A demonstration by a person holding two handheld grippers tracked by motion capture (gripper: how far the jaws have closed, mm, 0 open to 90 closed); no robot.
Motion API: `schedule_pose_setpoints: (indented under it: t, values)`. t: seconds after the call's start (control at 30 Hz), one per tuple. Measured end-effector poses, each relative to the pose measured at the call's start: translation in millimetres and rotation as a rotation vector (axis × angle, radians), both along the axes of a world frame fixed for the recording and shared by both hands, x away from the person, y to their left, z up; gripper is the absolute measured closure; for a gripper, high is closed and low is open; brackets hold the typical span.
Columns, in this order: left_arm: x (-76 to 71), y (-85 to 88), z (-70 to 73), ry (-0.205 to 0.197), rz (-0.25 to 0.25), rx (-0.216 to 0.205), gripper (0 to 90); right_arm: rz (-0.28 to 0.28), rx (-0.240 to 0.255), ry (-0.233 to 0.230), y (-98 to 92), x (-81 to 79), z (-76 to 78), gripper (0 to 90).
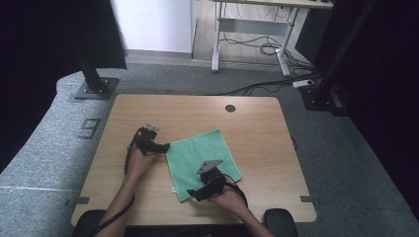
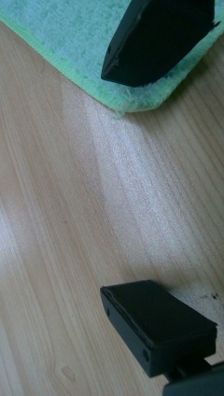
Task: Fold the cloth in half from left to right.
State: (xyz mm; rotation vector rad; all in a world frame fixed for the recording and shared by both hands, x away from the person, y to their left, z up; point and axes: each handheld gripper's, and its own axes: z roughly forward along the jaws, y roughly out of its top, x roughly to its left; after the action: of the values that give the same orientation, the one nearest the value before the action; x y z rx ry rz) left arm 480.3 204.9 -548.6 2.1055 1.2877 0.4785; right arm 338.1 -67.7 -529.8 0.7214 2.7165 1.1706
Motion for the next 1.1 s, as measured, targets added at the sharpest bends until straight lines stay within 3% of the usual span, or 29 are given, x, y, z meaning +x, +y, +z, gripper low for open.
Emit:
schedule_pose_setpoints:
  t: [0.17, 0.43, 0.7, 0.83, 1.0, 1.1]
  values:
    - [-1.3, 0.2, 0.4, -0.006, -0.009, -0.005, 3.5, 0.066, -0.003, 0.019, 20.1, -10.6, -3.5, 20.2]
    - [-1.5, 0.3, 0.6, -0.005, -0.012, -0.004, 4.2, 0.171, -0.005, 0.025, 37.5, -26.9, -1.2, 47.5]
    - [-3.7, 0.3, 1.1, -0.016, -0.026, -0.010, 7.4, 0.163, -0.094, -0.017, 40.8, -33.2, -5.4, 67.3]
    - [-10.4, -0.8, 2.6, -0.051, -0.098, -0.034, 31.3, 0.132, -0.117, -0.035, 41.7, -32.6, -4.4, 79.0]
    - [-16.8, -6.4, 3.2, -0.053, -0.176, -0.068, 74.9, 0.114, -0.117, -0.032, 41.1, -30.5, -4.5, 85.1]
    - [-18.1, -8.0, 3.2, -0.053, -0.179, -0.076, 85.8, 0.120, -0.099, -0.008, 42.3, -28.5, -4.5, 85.3]
